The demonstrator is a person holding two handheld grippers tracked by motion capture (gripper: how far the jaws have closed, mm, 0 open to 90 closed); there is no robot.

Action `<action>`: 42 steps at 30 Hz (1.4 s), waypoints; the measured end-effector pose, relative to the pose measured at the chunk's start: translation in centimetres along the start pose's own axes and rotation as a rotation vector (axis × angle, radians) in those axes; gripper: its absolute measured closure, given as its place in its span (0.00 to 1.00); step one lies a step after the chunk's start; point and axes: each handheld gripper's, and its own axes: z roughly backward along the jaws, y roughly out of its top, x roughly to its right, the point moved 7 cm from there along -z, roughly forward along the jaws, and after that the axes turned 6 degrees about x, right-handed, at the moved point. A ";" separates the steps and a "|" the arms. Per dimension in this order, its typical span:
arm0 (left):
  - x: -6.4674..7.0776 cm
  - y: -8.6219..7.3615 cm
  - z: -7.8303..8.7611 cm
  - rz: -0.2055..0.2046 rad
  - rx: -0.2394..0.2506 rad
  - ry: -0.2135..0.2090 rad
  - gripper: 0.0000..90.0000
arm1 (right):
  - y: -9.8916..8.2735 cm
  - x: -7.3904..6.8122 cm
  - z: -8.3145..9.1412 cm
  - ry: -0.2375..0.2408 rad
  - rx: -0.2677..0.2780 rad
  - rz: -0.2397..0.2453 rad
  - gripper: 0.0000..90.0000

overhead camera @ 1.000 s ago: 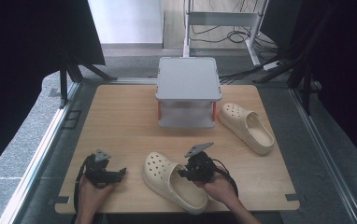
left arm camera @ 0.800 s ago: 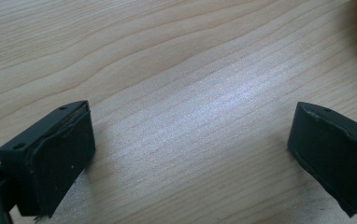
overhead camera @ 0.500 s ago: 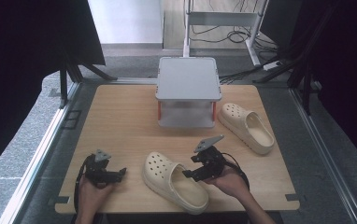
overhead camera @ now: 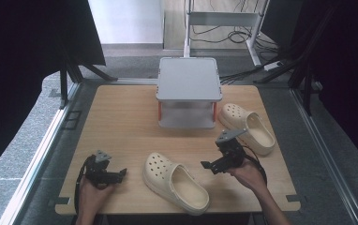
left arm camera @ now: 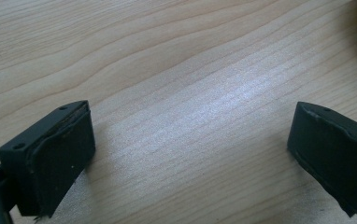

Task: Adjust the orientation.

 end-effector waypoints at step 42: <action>0.0 0.0 0.0 0.000 0.002 0.001 0.01 | -1.7 19.1 2.0 -0.259 -0.110 -0.230 0.78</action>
